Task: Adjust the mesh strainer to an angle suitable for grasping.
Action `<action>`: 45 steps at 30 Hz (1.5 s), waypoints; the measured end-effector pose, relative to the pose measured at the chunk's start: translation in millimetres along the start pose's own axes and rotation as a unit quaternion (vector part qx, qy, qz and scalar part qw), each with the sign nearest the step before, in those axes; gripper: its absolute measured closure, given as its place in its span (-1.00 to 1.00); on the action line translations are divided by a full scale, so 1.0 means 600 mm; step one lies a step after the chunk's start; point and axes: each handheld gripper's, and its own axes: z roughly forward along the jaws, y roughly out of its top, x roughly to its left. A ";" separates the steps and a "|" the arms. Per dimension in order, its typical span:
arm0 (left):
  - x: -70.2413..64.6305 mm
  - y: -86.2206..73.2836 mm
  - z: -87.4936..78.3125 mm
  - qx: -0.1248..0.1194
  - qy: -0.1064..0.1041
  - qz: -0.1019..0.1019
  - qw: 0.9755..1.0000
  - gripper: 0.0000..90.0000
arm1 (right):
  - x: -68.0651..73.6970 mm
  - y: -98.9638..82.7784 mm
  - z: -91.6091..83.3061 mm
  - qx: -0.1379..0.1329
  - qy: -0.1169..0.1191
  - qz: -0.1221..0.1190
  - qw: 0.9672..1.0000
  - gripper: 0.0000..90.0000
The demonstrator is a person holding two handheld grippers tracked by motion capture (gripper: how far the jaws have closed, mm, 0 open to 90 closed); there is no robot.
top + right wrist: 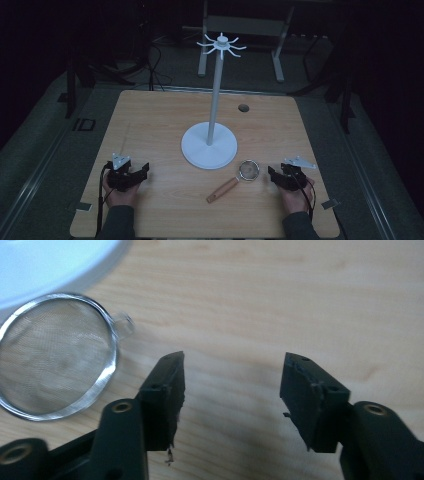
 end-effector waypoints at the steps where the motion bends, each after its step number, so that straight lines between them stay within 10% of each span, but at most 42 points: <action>1: 0.000 0.000 0.000 0.000 0.001 0.001 1.000 -0.41 | 0.004 0.005 -0.005 -0.004 0.012 -0.014 1.000 0.09; 10: 0.000 0.000 0.000 0.003 0.000 0.001 1.000 -0.42 | 0.060 0.036 -0.018 -0.012 0.034 -0.133 0.991 0.40; 22: 0.000 0.001 0.001 0.005 -0.002 0.001 1.000 -0.41 | 0.121 0.074 -0.005 -0.004 0.081 -0.216 0.973 0.99; 40: 0.000 0.001 0.001 0.006 -0.004 0.001 1.000 -0.42 | 0.189 0.081 0.052 0.055 0.130 -0.273 0.952 0.99; 45: 0.000 0.001 0.001 0.007 -0.004 0.001 1.000 -0.42 | 0.178 0.076 0.062 0.070 0.117 -0.258 0.956 0.99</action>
